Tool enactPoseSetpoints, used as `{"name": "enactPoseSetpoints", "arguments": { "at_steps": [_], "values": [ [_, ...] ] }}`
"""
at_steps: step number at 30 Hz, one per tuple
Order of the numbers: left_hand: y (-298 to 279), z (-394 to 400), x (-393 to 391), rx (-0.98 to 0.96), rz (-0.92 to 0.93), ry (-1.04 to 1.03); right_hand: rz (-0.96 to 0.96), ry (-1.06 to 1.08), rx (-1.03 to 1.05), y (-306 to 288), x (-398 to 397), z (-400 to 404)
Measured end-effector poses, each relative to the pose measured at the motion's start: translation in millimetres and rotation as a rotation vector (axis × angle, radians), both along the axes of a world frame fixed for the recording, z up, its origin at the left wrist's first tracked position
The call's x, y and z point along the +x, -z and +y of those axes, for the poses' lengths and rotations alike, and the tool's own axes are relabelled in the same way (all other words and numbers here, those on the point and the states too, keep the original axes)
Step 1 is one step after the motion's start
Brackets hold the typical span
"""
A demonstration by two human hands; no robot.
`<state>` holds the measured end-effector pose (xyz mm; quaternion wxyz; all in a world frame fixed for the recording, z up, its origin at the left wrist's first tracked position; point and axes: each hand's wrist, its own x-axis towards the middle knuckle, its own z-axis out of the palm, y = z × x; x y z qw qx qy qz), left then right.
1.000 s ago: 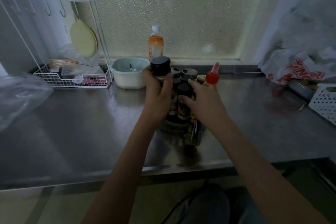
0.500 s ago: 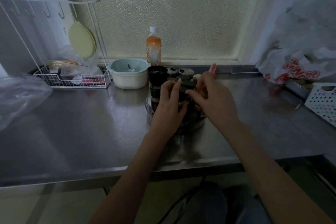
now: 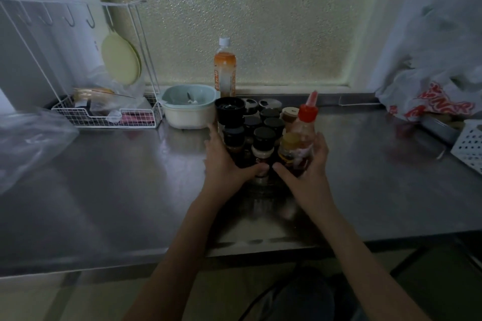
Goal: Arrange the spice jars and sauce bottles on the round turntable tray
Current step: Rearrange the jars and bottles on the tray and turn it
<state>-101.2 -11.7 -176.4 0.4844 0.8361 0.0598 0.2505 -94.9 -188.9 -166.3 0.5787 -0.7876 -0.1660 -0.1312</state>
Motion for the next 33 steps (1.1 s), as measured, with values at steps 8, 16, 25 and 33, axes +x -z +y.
{"name": "enactPoseSetpoints", "arguments": {
  "at_steps": [8, 16, 25, 33],
  "values": [
    [-11, -16, -9, 0.389, 0.232, -0.006, 0.02, -0.063, 0.094, 11, 19, -3],
    [-9, 12, -20, 0.225, -0.042, -0.091, -0.025, -0.123, 0.128, 18, 19, -11],
    [-23, 4, -16, 0.277, 0.047, -0.175, -0.048, -0.022, 0.081, 26, 20, -10],
    [-19, 14, -15, 0.282, 0.096, -0.094, -0.042, -0.002, 0.026, 25, 14, -10]
  ]
}}
